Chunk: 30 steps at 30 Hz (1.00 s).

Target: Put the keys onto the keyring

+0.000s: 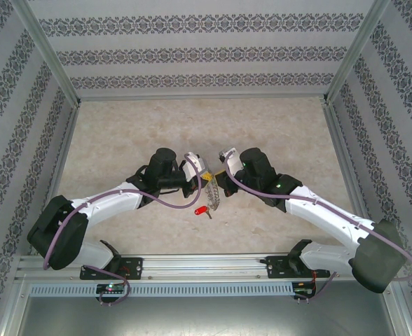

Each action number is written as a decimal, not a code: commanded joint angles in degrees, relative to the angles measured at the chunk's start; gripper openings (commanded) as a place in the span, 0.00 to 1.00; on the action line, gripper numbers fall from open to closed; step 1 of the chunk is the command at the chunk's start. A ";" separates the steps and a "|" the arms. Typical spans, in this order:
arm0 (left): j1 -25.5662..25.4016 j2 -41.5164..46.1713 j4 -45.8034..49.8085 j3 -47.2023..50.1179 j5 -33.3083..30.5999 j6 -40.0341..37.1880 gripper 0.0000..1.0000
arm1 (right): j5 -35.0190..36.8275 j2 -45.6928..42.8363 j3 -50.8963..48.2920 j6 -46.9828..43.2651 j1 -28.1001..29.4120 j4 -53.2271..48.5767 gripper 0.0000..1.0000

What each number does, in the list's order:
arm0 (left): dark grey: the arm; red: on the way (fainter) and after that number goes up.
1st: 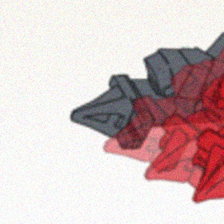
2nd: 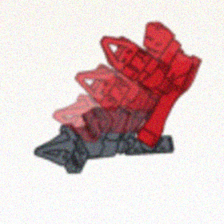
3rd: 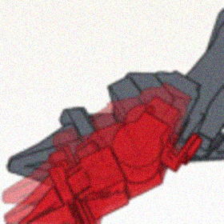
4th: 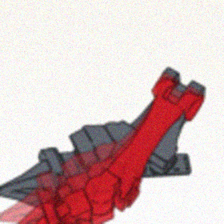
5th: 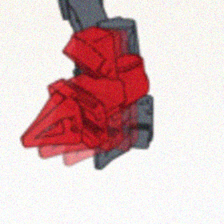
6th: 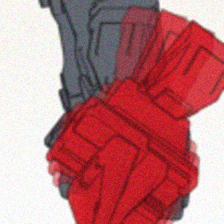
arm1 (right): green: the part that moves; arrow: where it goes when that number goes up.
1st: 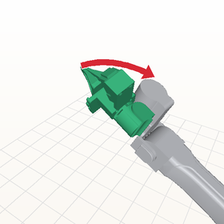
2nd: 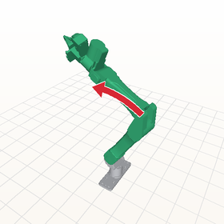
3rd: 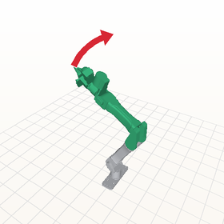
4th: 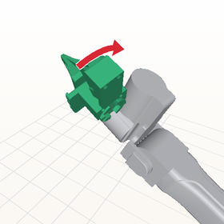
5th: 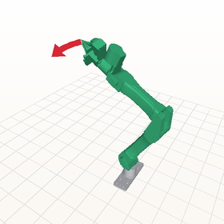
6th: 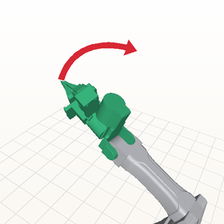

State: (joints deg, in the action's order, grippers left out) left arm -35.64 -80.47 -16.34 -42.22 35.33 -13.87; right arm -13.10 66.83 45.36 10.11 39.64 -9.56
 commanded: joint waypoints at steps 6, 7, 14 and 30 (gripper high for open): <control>-0.19 2.29 -0.60 -0.15 -1.29 -0.25 0.00 | 5.65 -1.34 0.53 -0.60 0.03 -1.31 0.00; -0.19 2.26 -0.55 -0.15 -1.67 -0.09 0.00 | 5.73 -1.56 0.28 -0.52 -0.04 -1.25 0.00; -0.24 1.73 0.01 -0.83 -1.75 -0.83 0.00 | 2.95 -2.34 0.62 -1.75 -0.08 -1.51 0.00; -0.32 1.69 2.78 -2.50 -1.17 -2.64 0.03 | 2.28 0.25 3.97 -6.77 2.35 -3.03 0.00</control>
State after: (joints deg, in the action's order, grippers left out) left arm -35.68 -79.77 -14.94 -42.85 34.87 -15.64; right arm -10.98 66.61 47.11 5.34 41.19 -11.62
